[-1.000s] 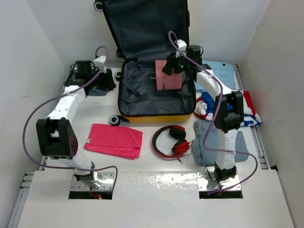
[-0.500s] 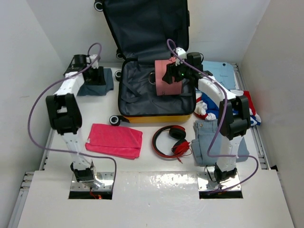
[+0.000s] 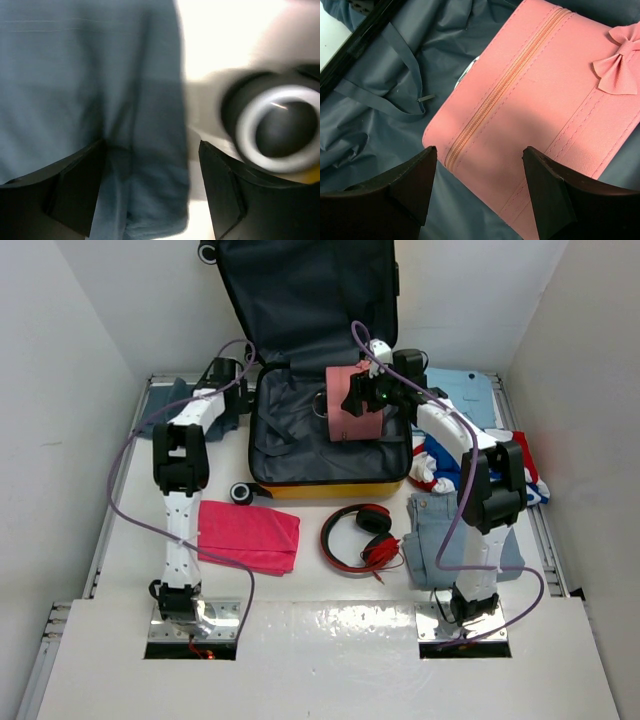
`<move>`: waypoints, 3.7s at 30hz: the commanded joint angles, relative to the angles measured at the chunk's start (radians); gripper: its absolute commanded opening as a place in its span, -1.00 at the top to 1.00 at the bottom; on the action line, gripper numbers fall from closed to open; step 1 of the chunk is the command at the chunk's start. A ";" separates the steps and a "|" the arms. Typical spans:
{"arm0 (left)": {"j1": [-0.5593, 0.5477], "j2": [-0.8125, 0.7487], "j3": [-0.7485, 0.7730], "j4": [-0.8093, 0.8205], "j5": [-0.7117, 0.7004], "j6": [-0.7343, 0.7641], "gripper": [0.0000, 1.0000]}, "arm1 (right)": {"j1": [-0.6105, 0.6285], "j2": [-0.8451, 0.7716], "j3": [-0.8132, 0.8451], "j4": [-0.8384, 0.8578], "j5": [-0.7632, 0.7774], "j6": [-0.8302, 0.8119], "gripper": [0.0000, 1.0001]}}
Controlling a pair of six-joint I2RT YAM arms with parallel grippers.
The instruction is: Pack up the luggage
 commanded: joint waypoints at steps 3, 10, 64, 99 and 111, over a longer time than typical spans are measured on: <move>0.047 0.033 0.014 -0.033 -0.228 -0.098 -0.52 | -0.010 0.057 -0.001 -0.127 0.047 0.007 -0.40; 0.129 0.009 -0.073 -0.044 0.011 -0.077 0.62 | -0.010 0.063 0.018 -0.133 0.045 0.016 -0.37; -0.131 -0.192 -0.269 0.421 0.780 -0.570 1.00 | -0.054 0.083 0.035 -0.149 0.042 0.055 -0.32; -0.233 -0.316 -0.073 0.148 0.572 -0.090 -0.97 | -0.039 0.063 0.023 -0.164 0.068 0.036 -0.32; -0.084 -1.037 -0.611 -0.085 0.617 0.493 -0.99 | -0.031 0.029 -0.027 -0.163 0.099 0.015 -0.35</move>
